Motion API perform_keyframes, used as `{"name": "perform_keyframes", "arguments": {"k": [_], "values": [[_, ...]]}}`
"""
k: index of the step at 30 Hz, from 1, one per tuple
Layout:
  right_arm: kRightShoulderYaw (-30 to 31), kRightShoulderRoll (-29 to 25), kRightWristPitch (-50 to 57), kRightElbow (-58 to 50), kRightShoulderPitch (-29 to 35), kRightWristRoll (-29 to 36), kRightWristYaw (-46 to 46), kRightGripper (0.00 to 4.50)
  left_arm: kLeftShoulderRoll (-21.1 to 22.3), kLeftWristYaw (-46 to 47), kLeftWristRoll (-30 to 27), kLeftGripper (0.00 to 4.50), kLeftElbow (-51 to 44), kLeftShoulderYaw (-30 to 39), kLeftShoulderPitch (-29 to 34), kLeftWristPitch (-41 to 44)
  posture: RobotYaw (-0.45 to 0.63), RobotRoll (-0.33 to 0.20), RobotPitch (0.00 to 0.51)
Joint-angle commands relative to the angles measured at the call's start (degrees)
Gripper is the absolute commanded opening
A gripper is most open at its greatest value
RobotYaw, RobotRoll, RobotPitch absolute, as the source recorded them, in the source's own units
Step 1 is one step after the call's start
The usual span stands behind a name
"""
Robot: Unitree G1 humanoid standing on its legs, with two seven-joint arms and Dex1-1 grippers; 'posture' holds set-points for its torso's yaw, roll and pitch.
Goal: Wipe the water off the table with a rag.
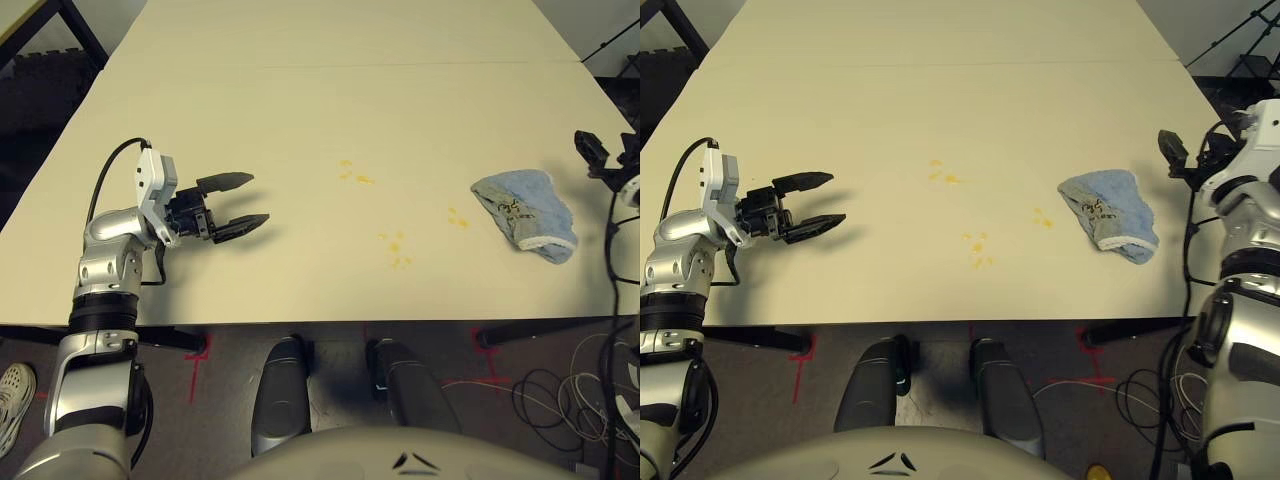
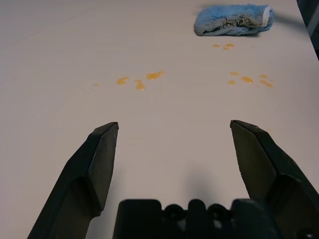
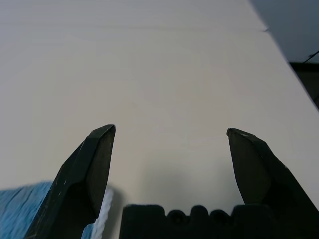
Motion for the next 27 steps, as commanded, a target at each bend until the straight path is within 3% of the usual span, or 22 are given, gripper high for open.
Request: {"name": "perform_keyframes", "arguments": {"k": [1, 9, 27], "values": [[2.8, -2.8, 7.0, -0.4, -0.1, -1.4, 6.9, 4.46, 1.0, -1.3, 1.4, 4.50, -0.1, -1.4, 0.1, -1.0, 0.12, 0.000, 0.178], [8.0, -3.2, 14.5, -2.6, 1.4, -3.6, 17.8, 4.46, 1.4, -1.8, 2.0, 4.50, 0.1, -2.5, -0.3, -1.5, 0.12, 0.000, 0.176], [10.9, 4.7, 18.7, -5.1, 4.6, -4.3, 17.1, 4.46, 3.0, 0.5, -1.9, 4.50, -8.5, 0.6, 1.5, 1.5, 0.16, 0.000, 0.166]]}}
